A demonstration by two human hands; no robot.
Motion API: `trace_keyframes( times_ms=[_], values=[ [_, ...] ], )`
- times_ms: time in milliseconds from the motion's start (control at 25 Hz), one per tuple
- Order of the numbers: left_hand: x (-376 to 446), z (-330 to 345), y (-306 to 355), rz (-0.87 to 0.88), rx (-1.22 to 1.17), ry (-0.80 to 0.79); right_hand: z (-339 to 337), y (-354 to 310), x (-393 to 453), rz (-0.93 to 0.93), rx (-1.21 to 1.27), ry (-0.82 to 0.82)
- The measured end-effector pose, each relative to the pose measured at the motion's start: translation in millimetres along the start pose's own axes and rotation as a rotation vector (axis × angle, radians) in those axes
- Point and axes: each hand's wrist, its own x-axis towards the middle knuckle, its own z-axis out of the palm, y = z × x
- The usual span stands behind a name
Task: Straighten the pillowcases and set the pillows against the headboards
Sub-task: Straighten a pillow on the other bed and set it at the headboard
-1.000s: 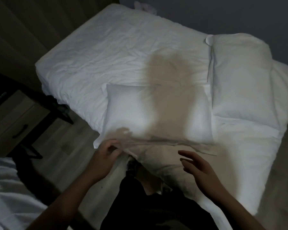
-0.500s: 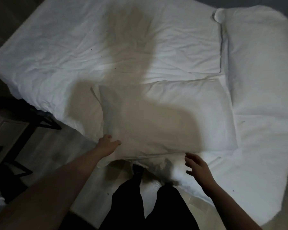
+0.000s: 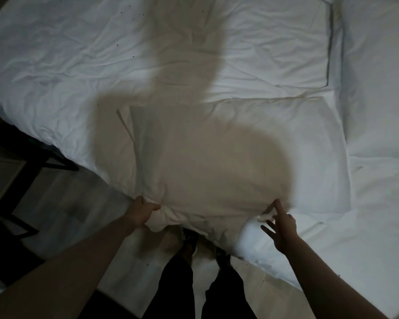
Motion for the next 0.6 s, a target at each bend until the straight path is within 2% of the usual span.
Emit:
trace_keyframes(
  times_ms=[120, 200, 360, 480, 600],
  values=[
    [-31, -11, 3, 0.100, -0.072, -0.061, 8, -14, -1, 0.048, 0.144, -0.082],
    [-65, -18, 12, 0.183, -0.099, -0.023, 12, -27, -17, -0.048, 0.144, -0.033],
    [-154, -37, 43, 0.330, -0.123, 0.176, -5, -57, -98, -0.369, 0.044, 0.104],
    [-212, -59, 53, 0.331, -0.173, 0.382, -19, -86, -162, -0.592, 0.002, 0.074],
    [-229, -74, 33, 0.321, -0.288, 0.480, -21, -95, -193, -0.653, -0.033, 0.004]
  ],
)
